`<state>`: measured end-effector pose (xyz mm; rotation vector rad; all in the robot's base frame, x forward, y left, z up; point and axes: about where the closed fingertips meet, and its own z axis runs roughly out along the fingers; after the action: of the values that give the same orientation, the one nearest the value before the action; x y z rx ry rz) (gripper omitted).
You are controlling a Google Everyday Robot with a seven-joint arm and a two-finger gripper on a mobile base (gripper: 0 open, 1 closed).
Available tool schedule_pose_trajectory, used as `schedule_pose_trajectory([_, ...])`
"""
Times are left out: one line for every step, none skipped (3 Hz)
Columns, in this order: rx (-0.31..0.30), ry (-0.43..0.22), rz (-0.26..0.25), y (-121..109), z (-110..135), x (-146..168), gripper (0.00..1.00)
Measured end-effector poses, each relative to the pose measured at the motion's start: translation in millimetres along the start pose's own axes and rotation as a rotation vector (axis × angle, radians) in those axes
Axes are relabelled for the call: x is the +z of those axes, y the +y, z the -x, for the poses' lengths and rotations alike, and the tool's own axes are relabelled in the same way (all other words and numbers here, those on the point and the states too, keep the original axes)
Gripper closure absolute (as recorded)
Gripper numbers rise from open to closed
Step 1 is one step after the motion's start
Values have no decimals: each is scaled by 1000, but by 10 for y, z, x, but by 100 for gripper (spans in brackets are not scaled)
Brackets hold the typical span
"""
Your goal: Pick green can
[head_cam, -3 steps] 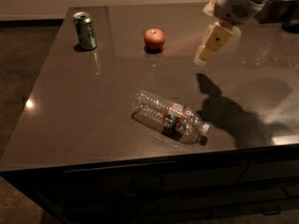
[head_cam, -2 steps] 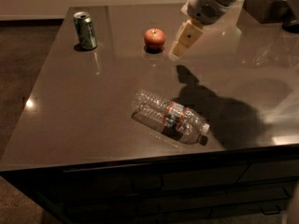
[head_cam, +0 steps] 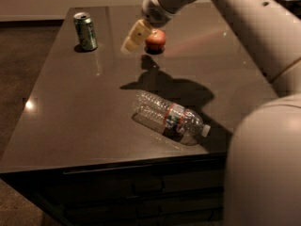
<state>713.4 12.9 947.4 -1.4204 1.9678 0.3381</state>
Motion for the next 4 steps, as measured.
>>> schedule_pose_trajectory([52,-53,11,-49,343,445,0])
schedule_pose_trajectory([102,-123,0,-162,691,808,0])
schedule_pose_trajectory([136,-184,-3,-247,1035,1162,0])
schedule_pose_trajectory([147,-221,0,-277,1339,1469,0])
